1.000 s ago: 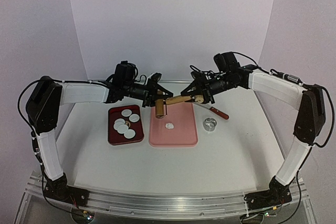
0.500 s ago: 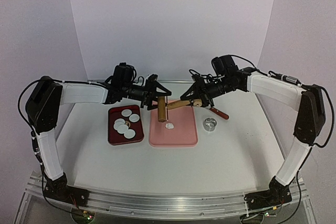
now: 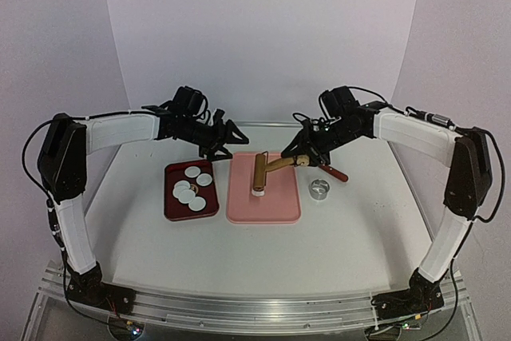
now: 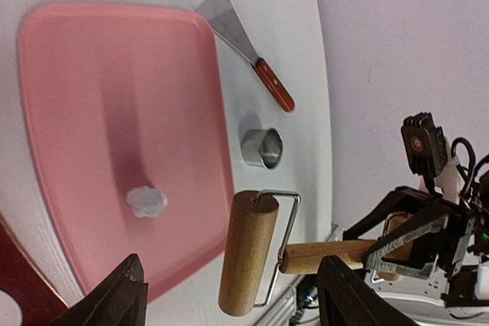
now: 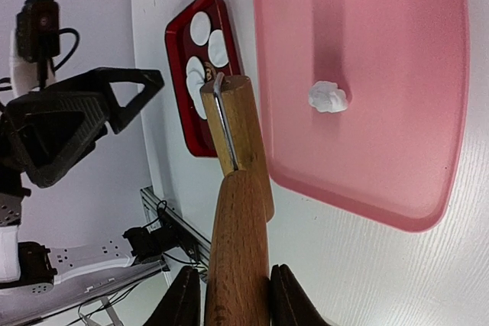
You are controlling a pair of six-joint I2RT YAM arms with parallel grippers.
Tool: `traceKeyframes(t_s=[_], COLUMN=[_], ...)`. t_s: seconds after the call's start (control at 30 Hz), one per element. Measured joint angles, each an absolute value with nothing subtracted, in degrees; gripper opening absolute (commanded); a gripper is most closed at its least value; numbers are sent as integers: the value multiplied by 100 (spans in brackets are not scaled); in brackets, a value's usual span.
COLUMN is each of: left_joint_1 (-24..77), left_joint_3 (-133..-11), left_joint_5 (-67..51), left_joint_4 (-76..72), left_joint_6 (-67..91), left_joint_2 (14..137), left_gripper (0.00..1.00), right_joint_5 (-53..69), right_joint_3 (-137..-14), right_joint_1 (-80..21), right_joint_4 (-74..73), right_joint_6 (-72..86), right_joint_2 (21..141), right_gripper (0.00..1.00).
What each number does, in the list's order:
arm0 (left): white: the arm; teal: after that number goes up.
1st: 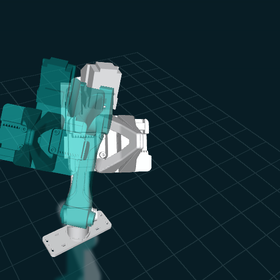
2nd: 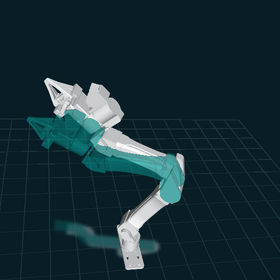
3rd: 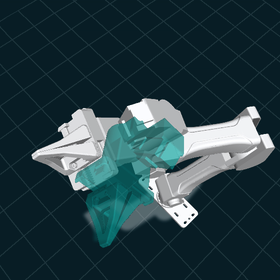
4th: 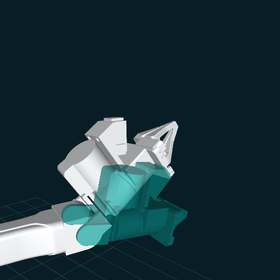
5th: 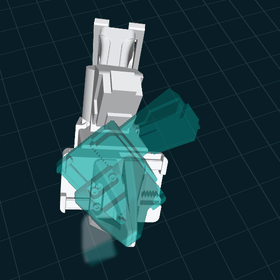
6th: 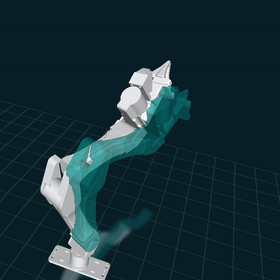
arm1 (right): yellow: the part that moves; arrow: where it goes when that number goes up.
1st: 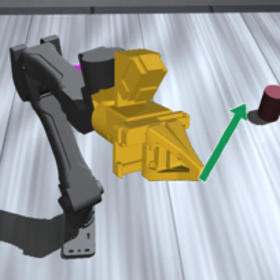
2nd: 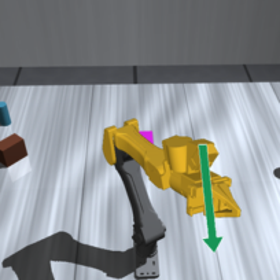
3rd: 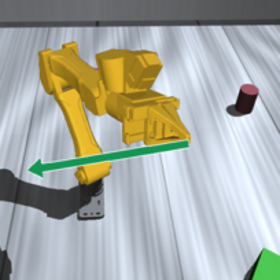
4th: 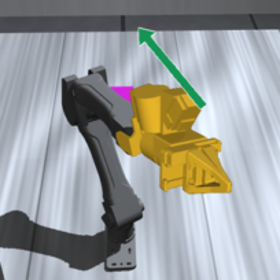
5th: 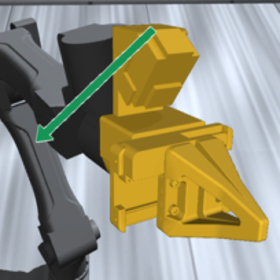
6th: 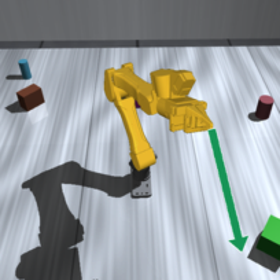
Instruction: Roll out the dumpling wrappers from the dough
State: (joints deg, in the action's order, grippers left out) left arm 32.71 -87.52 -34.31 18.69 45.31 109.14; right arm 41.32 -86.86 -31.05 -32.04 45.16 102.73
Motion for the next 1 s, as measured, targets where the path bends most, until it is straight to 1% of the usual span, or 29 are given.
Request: traceKeyframes(t_s=[0.17, 0.2, 0.27, 0.33, 0.53, 0.83, 1.0], left_joint_1=[3267, 3268, 3275, 3290, 3338, 3402, 3417], left_joint_3=[-9366, -9410, -9514, -9626, -9982, -10607, -10757], left_joint_5=[-2707, -2649, -2577, -2538, -2394, -1929, -1825], left_joint_4=[2714, 2812, 2956, 3059, 3304, 3597, 3683], left_joint_6=[3996, 3931, 3838, 3751, 3550, 3424, 3421], left_joint_2=[11241, 11344, 11593, 11884, 12587, 12949, 13077], left_gripper=[65, 64, 56, 51, 45, 43, 42], right_joint_5=[3948, 3905, 3806, 3723, 3523, 3684, 3804], right_joint_3=[-8918, -8953, -8997, -9049, -9202, -9721, -9809], right_joint_1=[-3105, -3105, -3105, -3105, -3105, -3035, -2948], right_joint_4=[-3314, -3327, -3353, -3385, -3413, -3440, -3505], right_joint_6=[4750, 4805, 4937, 5074, 5427, 5591, 5629], right_joint_2=[10603, 10666, 10773, 10867, 11092, 11518, 11666], right_gripper=[0, 0, 0, 0, 0, 0, 0])
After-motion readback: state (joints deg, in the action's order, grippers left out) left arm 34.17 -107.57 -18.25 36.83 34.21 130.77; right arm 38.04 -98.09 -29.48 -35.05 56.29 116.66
